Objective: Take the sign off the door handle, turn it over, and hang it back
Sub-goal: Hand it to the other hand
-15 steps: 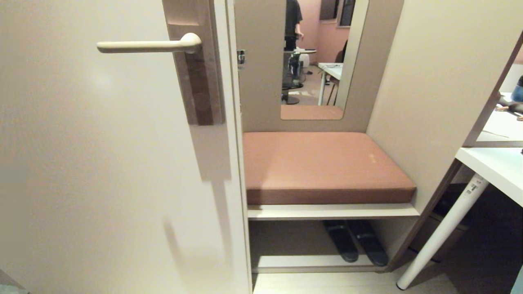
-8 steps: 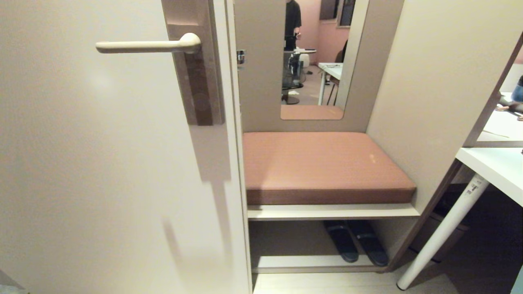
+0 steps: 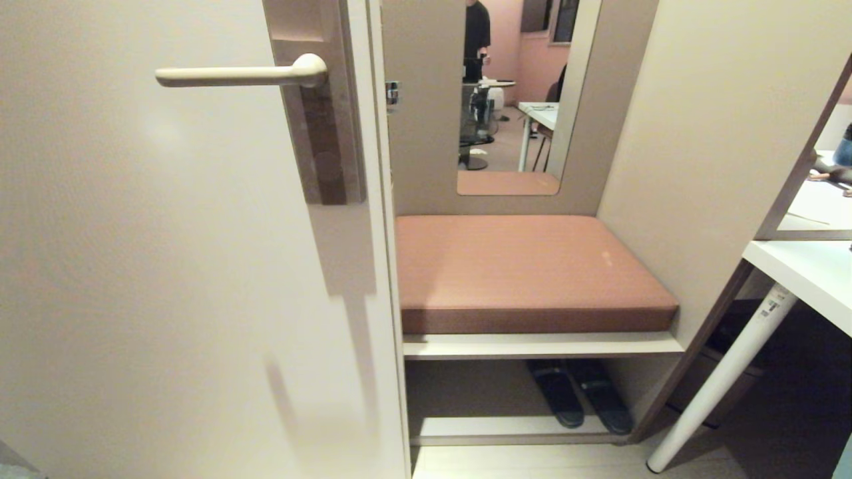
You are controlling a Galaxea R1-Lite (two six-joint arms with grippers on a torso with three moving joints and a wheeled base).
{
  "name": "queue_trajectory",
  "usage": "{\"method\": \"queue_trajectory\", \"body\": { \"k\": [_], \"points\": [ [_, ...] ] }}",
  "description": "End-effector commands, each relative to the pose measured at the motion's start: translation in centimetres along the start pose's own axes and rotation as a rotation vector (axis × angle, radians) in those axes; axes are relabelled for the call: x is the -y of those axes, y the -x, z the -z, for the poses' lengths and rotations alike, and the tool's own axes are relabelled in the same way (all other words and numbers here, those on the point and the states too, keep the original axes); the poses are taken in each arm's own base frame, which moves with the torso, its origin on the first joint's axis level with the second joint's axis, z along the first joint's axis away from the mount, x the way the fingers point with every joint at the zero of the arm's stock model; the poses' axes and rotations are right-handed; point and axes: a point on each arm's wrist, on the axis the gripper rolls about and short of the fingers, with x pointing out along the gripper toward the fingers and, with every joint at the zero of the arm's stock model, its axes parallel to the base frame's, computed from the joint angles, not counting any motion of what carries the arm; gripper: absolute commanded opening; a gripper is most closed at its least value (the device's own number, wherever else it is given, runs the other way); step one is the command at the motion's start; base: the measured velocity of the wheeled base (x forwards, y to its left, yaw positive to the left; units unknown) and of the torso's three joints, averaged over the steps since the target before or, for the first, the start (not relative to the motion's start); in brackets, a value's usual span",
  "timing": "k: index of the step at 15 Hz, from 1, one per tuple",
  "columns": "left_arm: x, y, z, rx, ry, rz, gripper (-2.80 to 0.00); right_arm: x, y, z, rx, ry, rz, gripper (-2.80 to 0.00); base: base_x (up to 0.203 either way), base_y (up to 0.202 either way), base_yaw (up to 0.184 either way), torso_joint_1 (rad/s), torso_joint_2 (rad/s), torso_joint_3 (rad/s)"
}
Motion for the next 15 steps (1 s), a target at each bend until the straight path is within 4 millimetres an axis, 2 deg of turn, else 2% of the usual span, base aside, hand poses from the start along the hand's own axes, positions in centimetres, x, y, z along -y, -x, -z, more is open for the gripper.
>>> {"method": "queue_trajectory", "body": {
  "k": [1, 5, 8, 12, 15],
  "points": [
    [0.0, 0.0, 0.0, -0.001, -0.001, 0.000, -2.80, 0.0, 0.0, 0.0, 0.000, 0.000, 0.000, -2.80, 0.000, 0.000, 0.000, 0.000, 0.00, 0.000],
    [0.0, 0.0, 0.0, 0.000, 0.001, 0.000, -2.80, 0.0, 0.0, -0.1, 0.003, 0.003, 0.003, -2.80, 0.000, 0.000, 0.000, 0.000, 0.00, 0.000],
    [0.0, 0.0, 0.0, 0.000, -0.004, 0.002, -2.80, 0.0, 0.3, -1.6, 0.018, 0.002, -0.003, -2.80, 0.000, 0.000, 0.000, 0.000, 0.00, 0.000],
    [0.0, 0.0, 0.0, 0.000, -0.001, 0.000, -2.80, 0.1, 0.2, -4.7, 0.014, 0.001, -0.004, -2.80, 0.000, 0.000, 0.000, 0.000, 0.00, 0.000],
    [0.0, 0.0, 0.0, 0.001, -0.011, 0.008, -2.80, 0.2, -0.8, -8.5, 0.000, -0.001, -0.002, -2.80, 0.000, 0.000, 0.000, 0.000, 0.00, 0.000]
  ]
}}
